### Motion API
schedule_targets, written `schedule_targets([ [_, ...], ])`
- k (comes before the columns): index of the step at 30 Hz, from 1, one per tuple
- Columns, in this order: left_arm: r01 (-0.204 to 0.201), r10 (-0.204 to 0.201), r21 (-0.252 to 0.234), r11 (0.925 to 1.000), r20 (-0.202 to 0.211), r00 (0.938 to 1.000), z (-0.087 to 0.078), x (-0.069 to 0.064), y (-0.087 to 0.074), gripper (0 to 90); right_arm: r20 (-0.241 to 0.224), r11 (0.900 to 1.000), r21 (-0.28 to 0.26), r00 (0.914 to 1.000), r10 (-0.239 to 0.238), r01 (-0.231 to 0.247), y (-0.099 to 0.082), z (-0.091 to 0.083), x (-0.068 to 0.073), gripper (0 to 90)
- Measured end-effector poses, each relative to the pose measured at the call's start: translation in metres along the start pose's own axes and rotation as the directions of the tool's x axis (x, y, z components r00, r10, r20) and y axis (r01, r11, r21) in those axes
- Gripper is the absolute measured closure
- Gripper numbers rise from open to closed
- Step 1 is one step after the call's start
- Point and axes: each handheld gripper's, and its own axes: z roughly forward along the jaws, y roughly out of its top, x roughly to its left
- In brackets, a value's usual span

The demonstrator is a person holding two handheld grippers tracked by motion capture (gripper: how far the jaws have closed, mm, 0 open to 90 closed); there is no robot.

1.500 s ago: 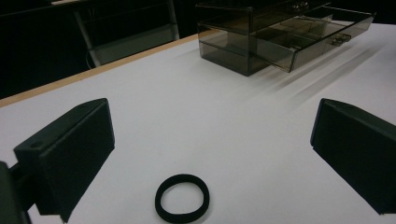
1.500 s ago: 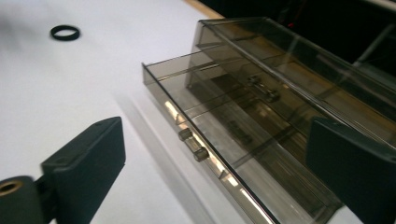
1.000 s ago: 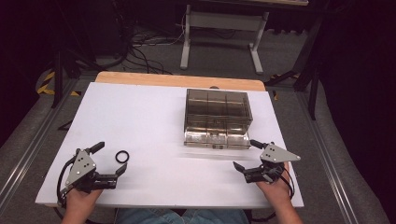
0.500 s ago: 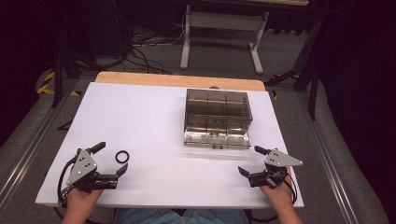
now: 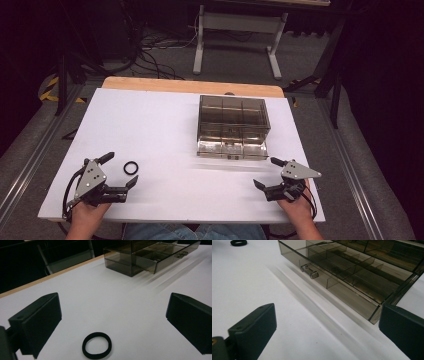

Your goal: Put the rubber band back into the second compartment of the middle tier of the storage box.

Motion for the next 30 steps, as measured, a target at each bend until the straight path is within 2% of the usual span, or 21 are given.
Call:
schedule_targets([
  [5,0.015,-0.015,0.012,0.9998,-0.002,0.9999,0.001,0.003,0.000,1.4,0.001,0.9999,0.009,1.0000,-0.006,0.006,0.000,0.001,0.001,2.7],
  [11,0.033,-0.032,0.062,0.9976,-0.024,0.9992,0.003,0.007,0.001,0.3,0.004,0.9997,0.015,0.9998,-0.022,0.022,0.001,0.002,0.002,3.3],
  [13,0.061,-0.054,0.096,0.9935,-0.078,0.9955,0.006,0.006,0.003,1.6,0.004,0.9997,0.016,0.9998,-0.021,0.021,0.001,0.002,0.002,3.4],
  [14,0.068,-0.060,0.105,0.9922,-0.076,0.9953,0.006,0.007,0.003,4.4,0.004,0.9996,0.017,0.9998,-0.021,0.021,0.001,0.002,0.002,3.4],
  [16,0.070,-0.064,0.129,0.9891,-0.049,0.9967,0.008,0.008,0.003,8.2,0.004,0.9996,0.018,0.9998,-0.021,0.021,0.001,0.002,0.002,3.5],
  [19,0.083,-0.078,0.158,0.9840,-0.039,0.9962,0.009,0.009,0.002,15.6,0.005,0.9996,0.020,0.9998,-0.020,0.019,0.001,0.002,0.002,3.7],
  [23,0.079,-0.079,0.192,0.9782,-0.006,0.9968,0.012,0.013,0.000,31.7,0.006,0.9996,0.026,0.9999,-0.014,0.014,0.001,0.002,0.003,4.0],
  [26,0.072,-0.079,0.231,0.9703,0.021,0.9967,0.017,0.015,-0.001,37.8,0.006,0.9994,0.028,0.9998,-0.021,0.021,0.000,0.003,0.002,4.4],
  [30,0.080,-0.104,0.287,0.9545,0.069,0.9922,0.022,0.017,-0.001,40.8,0.006,0.9991,0.036,0.9997,-0.022,0.022,0.000,0.003,0.003,4.6],
])
